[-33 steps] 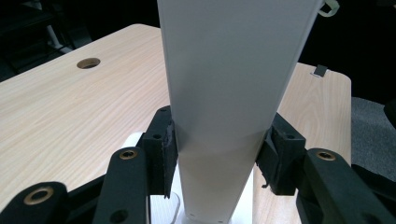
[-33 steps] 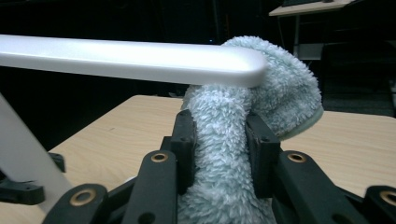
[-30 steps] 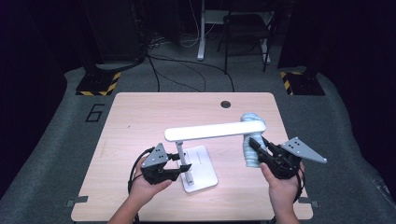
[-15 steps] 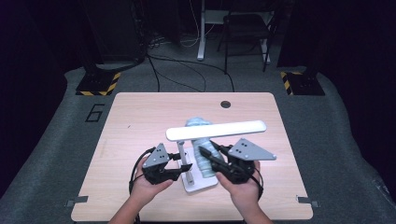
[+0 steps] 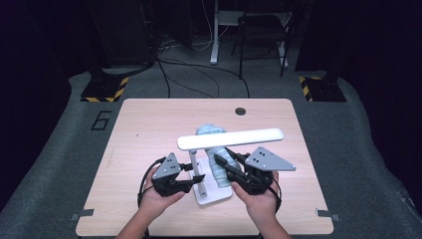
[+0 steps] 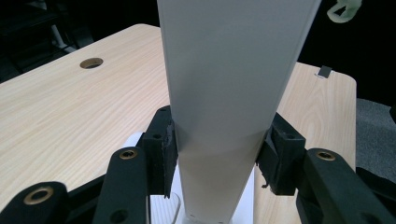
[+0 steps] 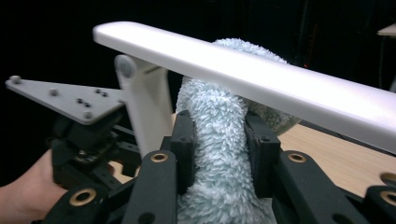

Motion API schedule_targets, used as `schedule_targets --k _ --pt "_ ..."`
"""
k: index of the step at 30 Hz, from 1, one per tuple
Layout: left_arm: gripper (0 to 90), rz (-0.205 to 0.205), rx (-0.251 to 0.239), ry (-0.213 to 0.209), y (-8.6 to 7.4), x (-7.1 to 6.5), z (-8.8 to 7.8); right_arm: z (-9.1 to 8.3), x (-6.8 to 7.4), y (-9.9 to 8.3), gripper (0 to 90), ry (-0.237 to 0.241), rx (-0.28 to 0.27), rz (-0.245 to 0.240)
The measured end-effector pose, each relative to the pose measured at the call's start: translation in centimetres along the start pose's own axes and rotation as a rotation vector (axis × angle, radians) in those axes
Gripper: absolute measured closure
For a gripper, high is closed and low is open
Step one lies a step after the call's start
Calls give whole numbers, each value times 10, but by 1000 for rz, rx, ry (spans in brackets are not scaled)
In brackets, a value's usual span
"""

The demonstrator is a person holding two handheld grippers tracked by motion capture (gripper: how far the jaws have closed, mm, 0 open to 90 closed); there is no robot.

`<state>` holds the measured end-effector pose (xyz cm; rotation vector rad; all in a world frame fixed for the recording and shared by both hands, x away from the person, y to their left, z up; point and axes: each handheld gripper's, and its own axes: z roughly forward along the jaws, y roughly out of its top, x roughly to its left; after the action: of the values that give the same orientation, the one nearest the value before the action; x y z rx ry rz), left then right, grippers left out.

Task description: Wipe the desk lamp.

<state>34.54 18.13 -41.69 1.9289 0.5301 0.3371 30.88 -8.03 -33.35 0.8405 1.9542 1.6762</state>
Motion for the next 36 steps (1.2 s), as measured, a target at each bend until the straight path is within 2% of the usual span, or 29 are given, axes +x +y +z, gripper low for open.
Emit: schedule_targets --k 2,3,8,13,14,15,18,19,21,23,25,27,30,36 --pt "531 8 2 2 0 1 0 -2 -3 -1 691 -9 -1 9" --pt "531 -3 -3 0 0 0 0 -8 -13 -4 691 -38 -4 18" --pt "531 -1 -1 0 -1 0 0 -26 -38 -11 691 -99 -5 76" --pt "531 -3 -2 -2 -1 0 0 -45 -65 -19 691 -187 -2 130" --pt "531 -3 -2 -2 -1 0 0 -45 -65 -19 691 -187 -2 130" --pt "531 -2 3 -3 0 0 -1 -52 -77 -22 691 -215 -6 161" --pt "531 -3 3 -3 -1 0 -1 -57 -84 -24 691 -227 -11 183" --pt "531 -3 3 -2 -1 0 -1 -63 -93 -26 691 -260 -11 195" --pt "531 -3 4 -3 -1 0 -1 -68 -100 -28 691 -282 -15 207" --pt "531 -4 3 -3 -1 0 -1 -70 -103 -30 691 -294 -17 214" --pt "531 -4 3 -3 0 0 -1 -73 -108 -32 691 -299 -28 242" --pt "531 -4 3 -3 0 0 -1 -74 -108 -32 691 -298 -31 242" --pt "531 -4 3 -1 -1 0 -1 -74 -107 -32 690 -326 -22 214" --pt "531 -6 1 0 -1 0 -1 -78 -112 -33 690 -349 -27 221"
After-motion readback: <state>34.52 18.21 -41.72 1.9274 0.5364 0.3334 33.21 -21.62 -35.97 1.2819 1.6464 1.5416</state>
